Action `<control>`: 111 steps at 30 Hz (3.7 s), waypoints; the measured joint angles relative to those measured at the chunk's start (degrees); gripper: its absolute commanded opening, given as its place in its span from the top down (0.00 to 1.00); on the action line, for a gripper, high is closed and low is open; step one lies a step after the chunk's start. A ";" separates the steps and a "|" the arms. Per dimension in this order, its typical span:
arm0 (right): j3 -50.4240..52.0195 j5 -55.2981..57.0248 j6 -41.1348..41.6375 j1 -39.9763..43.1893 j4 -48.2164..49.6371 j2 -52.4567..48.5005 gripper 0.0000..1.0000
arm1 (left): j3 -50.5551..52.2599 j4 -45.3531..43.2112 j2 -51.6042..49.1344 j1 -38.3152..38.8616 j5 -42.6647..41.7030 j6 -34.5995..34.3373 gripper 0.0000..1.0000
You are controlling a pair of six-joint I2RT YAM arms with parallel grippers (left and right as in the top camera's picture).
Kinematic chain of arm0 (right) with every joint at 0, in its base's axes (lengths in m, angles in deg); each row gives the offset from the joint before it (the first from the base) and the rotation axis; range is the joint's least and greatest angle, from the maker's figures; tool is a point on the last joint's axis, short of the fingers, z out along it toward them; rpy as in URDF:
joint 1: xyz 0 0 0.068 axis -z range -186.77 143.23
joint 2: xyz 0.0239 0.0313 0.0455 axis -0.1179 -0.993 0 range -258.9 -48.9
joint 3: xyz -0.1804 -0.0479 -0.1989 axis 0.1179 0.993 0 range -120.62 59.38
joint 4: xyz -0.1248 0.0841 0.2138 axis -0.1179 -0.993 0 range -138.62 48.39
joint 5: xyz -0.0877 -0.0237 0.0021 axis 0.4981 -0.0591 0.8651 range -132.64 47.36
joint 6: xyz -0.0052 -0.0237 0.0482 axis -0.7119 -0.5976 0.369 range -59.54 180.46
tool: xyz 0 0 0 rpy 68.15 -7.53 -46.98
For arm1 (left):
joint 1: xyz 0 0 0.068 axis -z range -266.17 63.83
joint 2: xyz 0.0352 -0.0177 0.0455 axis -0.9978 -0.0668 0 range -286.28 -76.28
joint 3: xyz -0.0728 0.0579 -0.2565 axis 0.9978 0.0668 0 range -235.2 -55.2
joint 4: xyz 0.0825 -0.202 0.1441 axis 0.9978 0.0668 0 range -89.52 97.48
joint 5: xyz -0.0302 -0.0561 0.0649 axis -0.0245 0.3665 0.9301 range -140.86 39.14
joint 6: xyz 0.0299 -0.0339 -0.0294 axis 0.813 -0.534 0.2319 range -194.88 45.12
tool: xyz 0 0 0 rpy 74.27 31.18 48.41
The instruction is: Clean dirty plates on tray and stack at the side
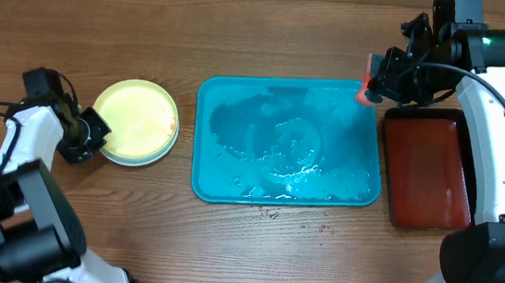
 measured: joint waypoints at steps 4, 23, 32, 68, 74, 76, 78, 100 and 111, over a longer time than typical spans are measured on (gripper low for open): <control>0.00 0.00 -0.02 -0.02 0.00 0.00 0.96 | 0.00 -1.88 -3.96 0.00 -1.68 0.37 0.87; 0.00 0.00 -0.07 1.40 -0.61 0.00 0.96 | -21.81 16.90 -1.66 1.79 3.45 3.52 0.62; 0.00 0.00 -0.13 5.68 -3.02 0.00 0.96 | -25.11 20.74 3.87 9.79 7.91 5.14 0.64; 31.19 14.05 1.03 18.18 16.87 -0.74 0.43 | -30.01 13.00 3.80 28.13 6.45 8.98 0.00; 22.14 12.83 1.09 17.97 4.66 -0.63 0.43 | -30.01 13.00 3.80 28.11 8.26 8.94 0.00; 17.62 12.70 1.01 17.57 1.64 0.57 0.43 | -30.01 12.98 3.80 28.11 8.41 8.94 0.00; 13.53 12.59 1.07 16.87 -1.11 3.30 0.42 | -30.01 13.00 3.80 28.11 8.55 8.94 0.00; 0.28 8.31 1.05 10.38 -12.24 33.66 0.00 | -30.01 13.00 3.80 28.11 8.76 8.94 0.00; 11.39 14.99 -2.82 10.38 9.64 42.42 0.00 | -30.01 13.03 3.80 28.11 9.01 8.94 0.00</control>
